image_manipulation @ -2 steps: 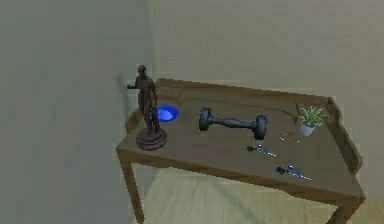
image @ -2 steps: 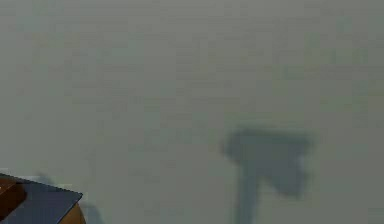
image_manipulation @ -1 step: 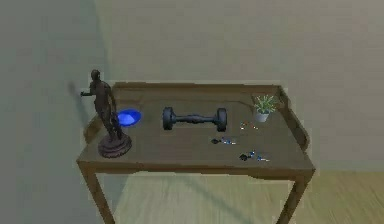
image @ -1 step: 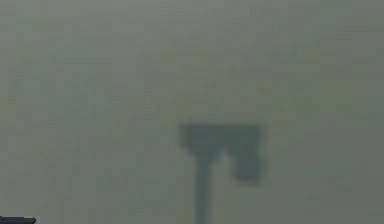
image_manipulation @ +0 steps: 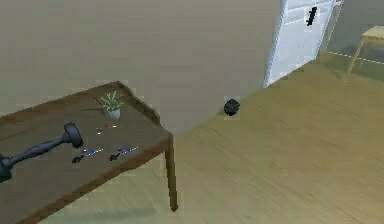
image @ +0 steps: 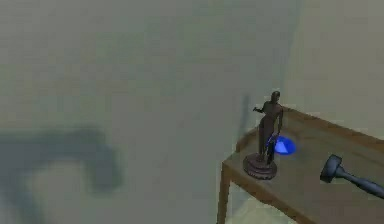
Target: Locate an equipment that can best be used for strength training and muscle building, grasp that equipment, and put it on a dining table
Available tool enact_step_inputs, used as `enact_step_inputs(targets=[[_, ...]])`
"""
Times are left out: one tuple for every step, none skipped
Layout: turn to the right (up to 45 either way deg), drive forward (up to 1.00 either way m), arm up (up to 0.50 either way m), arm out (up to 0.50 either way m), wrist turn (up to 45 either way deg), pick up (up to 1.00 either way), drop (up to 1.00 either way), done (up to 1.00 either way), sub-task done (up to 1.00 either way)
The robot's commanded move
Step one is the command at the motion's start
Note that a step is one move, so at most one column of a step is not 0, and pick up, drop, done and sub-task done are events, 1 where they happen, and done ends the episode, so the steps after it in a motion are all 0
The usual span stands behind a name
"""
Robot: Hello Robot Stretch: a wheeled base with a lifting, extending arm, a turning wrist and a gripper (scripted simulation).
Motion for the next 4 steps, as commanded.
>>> enact_step_inputs(targets=[[45.0,0.0,0.0,0.0,0.0,0.0,0.0,0.0,0.0],[39.0,0.0,0.0,0.0,0.0,0.0,0.0,0.0,0.0],[0.0,0.55,0.0,0.0,0.0,0.0,0.0,0.0,0.0],[-45.0,0.0,0.0,0.0,0.0,0.0,0.0,0.0,0.0]])
